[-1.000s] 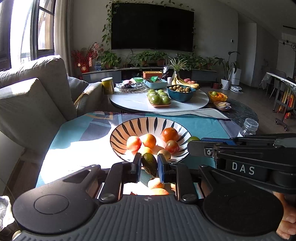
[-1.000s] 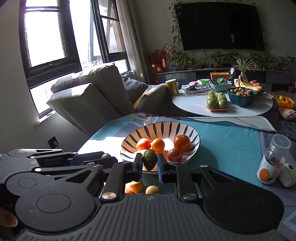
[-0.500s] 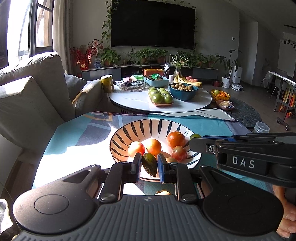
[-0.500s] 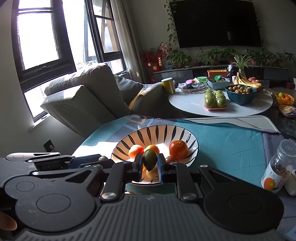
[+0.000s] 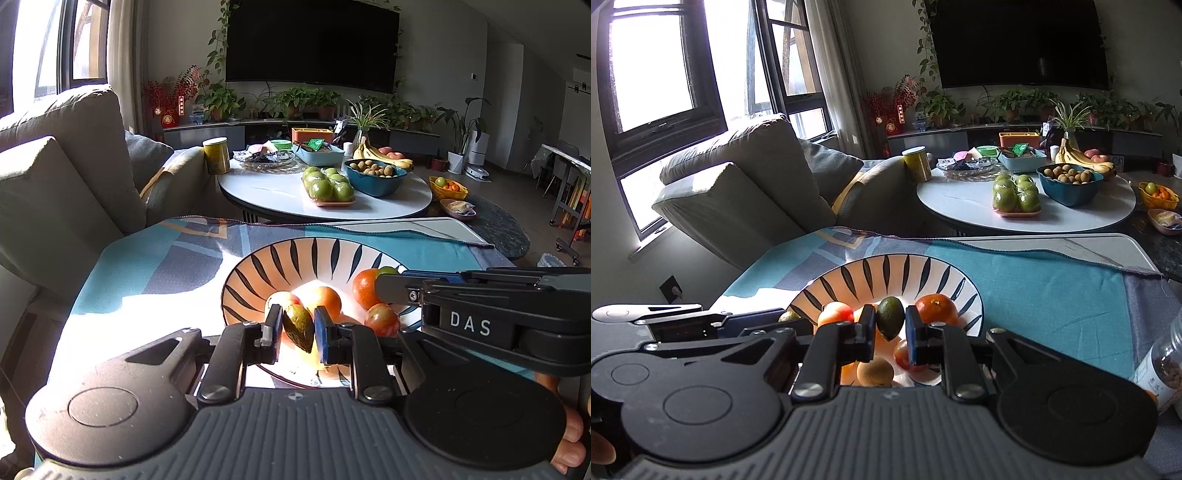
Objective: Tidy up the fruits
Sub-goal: 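Carry the pear and the lime over the striped bowl, then lower both tools into the bowl and open them to release the fruits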
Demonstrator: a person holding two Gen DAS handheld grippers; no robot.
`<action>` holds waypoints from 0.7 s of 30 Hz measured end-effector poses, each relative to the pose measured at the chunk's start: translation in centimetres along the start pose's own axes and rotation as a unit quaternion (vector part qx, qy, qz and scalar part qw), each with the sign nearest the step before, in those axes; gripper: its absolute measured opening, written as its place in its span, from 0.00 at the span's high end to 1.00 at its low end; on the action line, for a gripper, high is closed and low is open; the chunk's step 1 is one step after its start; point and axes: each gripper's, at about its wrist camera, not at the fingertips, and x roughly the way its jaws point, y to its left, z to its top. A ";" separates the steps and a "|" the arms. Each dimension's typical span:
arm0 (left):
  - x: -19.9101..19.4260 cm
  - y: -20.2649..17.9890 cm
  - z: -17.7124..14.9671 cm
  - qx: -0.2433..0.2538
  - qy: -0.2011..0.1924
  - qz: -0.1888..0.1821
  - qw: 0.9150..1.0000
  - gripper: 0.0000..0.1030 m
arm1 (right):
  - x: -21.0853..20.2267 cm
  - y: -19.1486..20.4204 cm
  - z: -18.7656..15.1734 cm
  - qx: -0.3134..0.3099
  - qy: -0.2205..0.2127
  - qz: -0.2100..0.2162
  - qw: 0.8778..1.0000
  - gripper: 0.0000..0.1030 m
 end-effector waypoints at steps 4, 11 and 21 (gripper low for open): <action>0.3 0.2 0.0 -0.001 0.002 -0.002 1.000 0.83 | 1.1 -0.2 0.0 0.002 0.007 -0.002 1.000 0.20; 0.7 0.2 0.0 0.002 0.005 -0.005 1.000 0.83 | 2.1 -0.4 -0.1 0.007 0.016 -0.005 1.000 0.20; 0.9 0.2 0.0 0.001 0.007 -0.005 1.000 0.83 | 2.1 -0.6 0.1 0.016 0.016 -0.010 1.000 0.20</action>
